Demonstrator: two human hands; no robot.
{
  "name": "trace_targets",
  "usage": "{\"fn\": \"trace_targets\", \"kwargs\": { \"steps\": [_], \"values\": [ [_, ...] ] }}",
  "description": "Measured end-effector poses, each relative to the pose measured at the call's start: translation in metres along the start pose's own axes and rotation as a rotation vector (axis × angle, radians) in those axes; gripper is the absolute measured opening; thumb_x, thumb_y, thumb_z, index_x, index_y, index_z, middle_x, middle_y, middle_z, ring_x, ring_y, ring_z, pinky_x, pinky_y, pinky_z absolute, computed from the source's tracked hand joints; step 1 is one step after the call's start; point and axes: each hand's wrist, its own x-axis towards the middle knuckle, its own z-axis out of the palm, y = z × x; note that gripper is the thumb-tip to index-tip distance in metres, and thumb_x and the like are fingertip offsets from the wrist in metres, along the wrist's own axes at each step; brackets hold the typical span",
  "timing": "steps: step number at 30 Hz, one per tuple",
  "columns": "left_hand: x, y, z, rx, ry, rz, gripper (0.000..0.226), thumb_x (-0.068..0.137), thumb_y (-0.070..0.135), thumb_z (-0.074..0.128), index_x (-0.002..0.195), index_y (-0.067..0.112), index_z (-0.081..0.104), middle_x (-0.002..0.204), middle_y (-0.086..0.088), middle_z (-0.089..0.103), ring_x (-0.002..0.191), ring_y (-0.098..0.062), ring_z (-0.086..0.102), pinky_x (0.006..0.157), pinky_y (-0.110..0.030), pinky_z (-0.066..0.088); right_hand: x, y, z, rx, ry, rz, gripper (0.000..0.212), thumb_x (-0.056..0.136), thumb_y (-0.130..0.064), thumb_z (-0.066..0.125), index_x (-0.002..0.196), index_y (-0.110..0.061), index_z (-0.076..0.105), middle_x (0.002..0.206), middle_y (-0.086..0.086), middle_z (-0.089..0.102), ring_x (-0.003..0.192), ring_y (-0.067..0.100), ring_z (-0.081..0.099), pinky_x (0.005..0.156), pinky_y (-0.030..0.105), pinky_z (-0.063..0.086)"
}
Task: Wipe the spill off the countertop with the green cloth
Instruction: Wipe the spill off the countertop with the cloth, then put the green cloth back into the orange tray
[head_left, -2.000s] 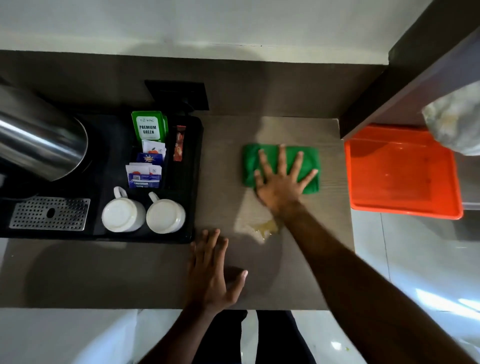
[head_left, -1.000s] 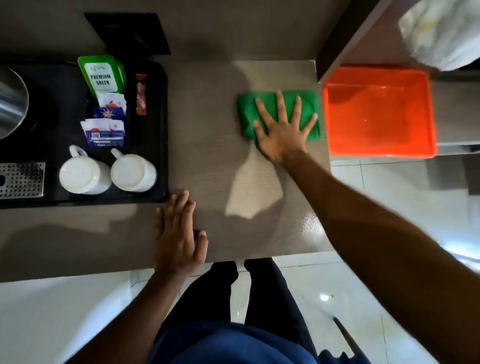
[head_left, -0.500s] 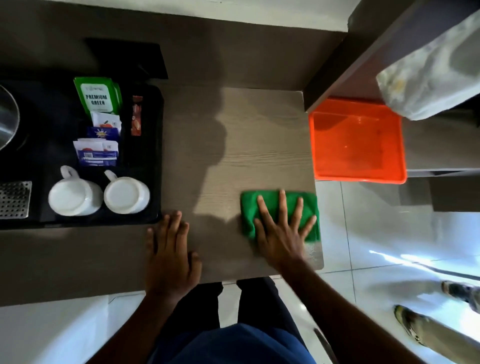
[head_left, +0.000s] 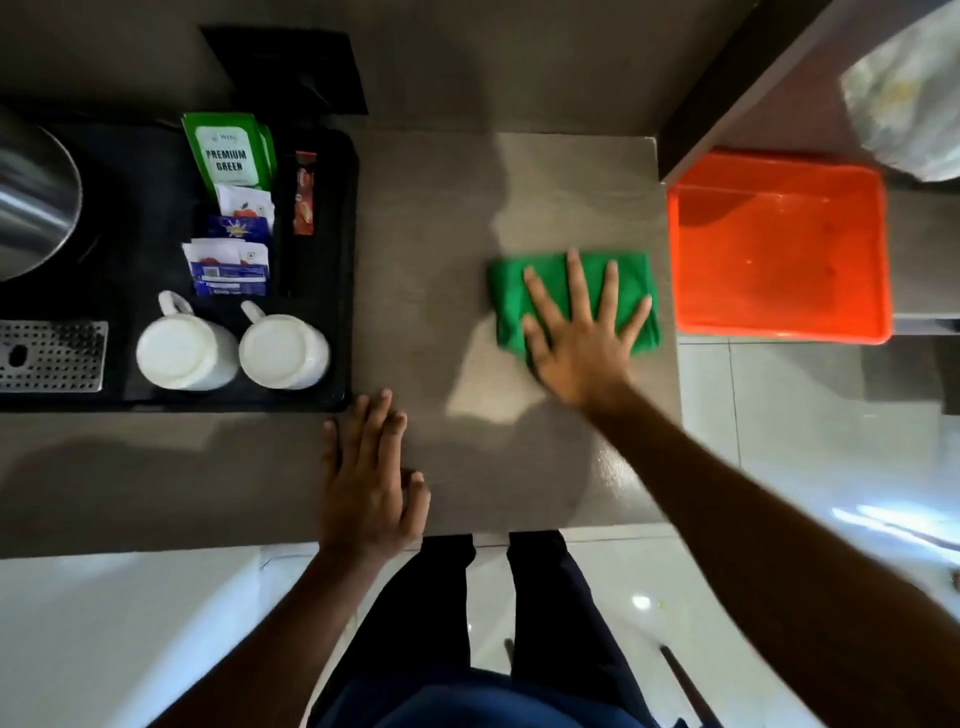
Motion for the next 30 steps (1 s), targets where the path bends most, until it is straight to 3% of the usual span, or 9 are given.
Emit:
{"fn": "trace_targets", "kwargs": {
  "steps": [4, 9, 14, 18, 20, 22, 24, 27, 30],
  "values": [
    [0.003, 0.008, -0.013, 0.01, -0.078, -0.035, 0.068, 0.076, 0.032, 0.048, 0.136, 0.001, 0.054, 0.161, -0.02, 0.04, 0.153, -0.037, 0.031, 0.123, -0.064, 0.02, -0.159, 0.016, 0.02, -0.022, -0.117, 0.03, 0.063, 0.096, -0.064, 0.028, 0.155, -0.055, 0.01, 0.173, 0.003, 0.011, 0.154, 0.049, 0.012, 0.108, 0.085, 0.011],
    [0.012, 0.026, -0.033, 0.039, -0.184, -0.098, 0.073, 0.075, 0.039, 0.048, 0.14, 0.007, 0.051, 0.159, -0.018, 0.043, 0.148, -0.04, 0.037, 0.118, -0.064, 0.028, -0.185, 0.022, -0.003, -0.038, -0.232, -0.019, 0.068, 0.094, -0.074, 0.024, 0.157, -0.05, 0.013, 0.172, 0.002, 0.007, 0.156, 0.044, 0.003, 0.113, 0.078, -0.001],
    [0.04, 0.062, -0.051, 0.035, -0.197, -0.025, 0.075, 0.086, 0.051, 0.045, 0.149, 0.011, 0.046, 0.159, -0.017, 0.043, 0.147, -0.041, 0.038, 0.118, -0.067, 0.027, -0.198, 0.032, -0.029, -0.152, -0.329, -0.172, 0.074, 0.076, -0.065, 0.072, 0.142, -0.037, 0.057, 0.155, 0.0, 0.052, 0.141, 0.037, 0.049, 0.099, 0.073, 0.046],
    [0.069, 0.094, -0.065, 0.059, -0.179, 0.006, 0.077, 0.088, 0.057, 0.041, 0.151, 0.012, 0.045, 0.161, -0.017, 0.042, 0.146, -0.043, 0.039, 0.115, -0.069, 0.03, -0.181, 0.041, -0.031, -0.147, -0.496, -0.241, 0.065, 0.099, -0.032, 0.053, 0.158, -0.03, 0.027, 0.173, -0.002, 0.006, 0.157, 0.04, 0.004, 0.118, 0.071, 0.017],
    [0.082, 0.107, -0.072, 0.081, -0.167, 0.03, 0.076, 0.088, 0.057, 0.04, 0.149, 0.012, 0.047, 0.159, -0.018, 0.044, 0.145, -0.044, 0.042, 0.111, -0.068, 0.035, -0.177, 0.046, -0.039, -0.141, -0.464, -0.317, 0.058, 0.095, -0.026, 0.057, 0.151, -0.023, 0.042, 0.17, 0.002, 0.022, 0.155, 0.037, 0.021, 0.116, 0.06, 0.033],
    [0.095, 0.118, -0.076, 0.095, -0.143, 0.037, 0.076, 0.088, 0.057, 0.039, 0.147, 0.01, 0.05, 0.158, -0.019, 0.046, 0.143, -0.045, 0.044, 0.109, -0.068, 0.037, -0.168, 0.052, -0.053, -0.125, -0.345, -0.292, 0.047, 0.087, -0.035, 0.066, 0.132, -0.024, 0.061, 0.143, 0.004, 0.063, 0.127, 0.033, 0.063, 0.09, 0.041, 0.057],
    [0.106, 0.128, -0.079, 0.09, -0.117, 0.027, 0.077, 0.088, 0.057, 0.038, 0.146, 0.008, 0.052, 0.157, -0.02, 0.046, 0.143, -0.046, 0.043, 0.109, -0.069, 0.036, -0.151, 0.067, -0.067, 0.133, -0.231, -0.124, 0.037, 0.096, -0.038, 0.052, 0.129, -0.021, 0.056, 0.119, 0.01, 0.073, 0.101, 0.038, 0.071, 0.079, 0.041, 0.057],
    [0.117, 0.139, -0.08, 0.121, -0.089, 0.04, 0.075, 0.09, 0.058, 0.038, 0.147, 0.011, 0.05, 0.159, -0.018, 0.044, 0.145, -0.043, 0.042, 0.111, -0.067, 0.035, -0.117, 0.104, -0.091, 0.77, -0.152, 0.074, 0.032, 0.106, -0.021, 0.047, 0.137, -0.011, 0.048, 0.114, 0.015, 0.069, 0.101, 0.034, 0.067, 0.087, 0.038, 0.053],
    [0.13, 0.155, -0.077, 0.126, -0.073, 0.045, 0.074, 0.09, 0.058, 0.04, 0.148, 0.013, 0.048, 0.16, -0.016, 0.043, 0.146, -0.042, 0.04, 0.112, -0.067, 0.036, -0.076, 0.143, -0.114, 1.319, -0.106, 0.216, 0.038, 0.105, -0.008, 0.05, 0.142, -0.015, 0.044, 0.109, 0.018, 0.068, 0.095, 0.028, 0.071, 0.077, 0.036, 0.06]
  ]
}}
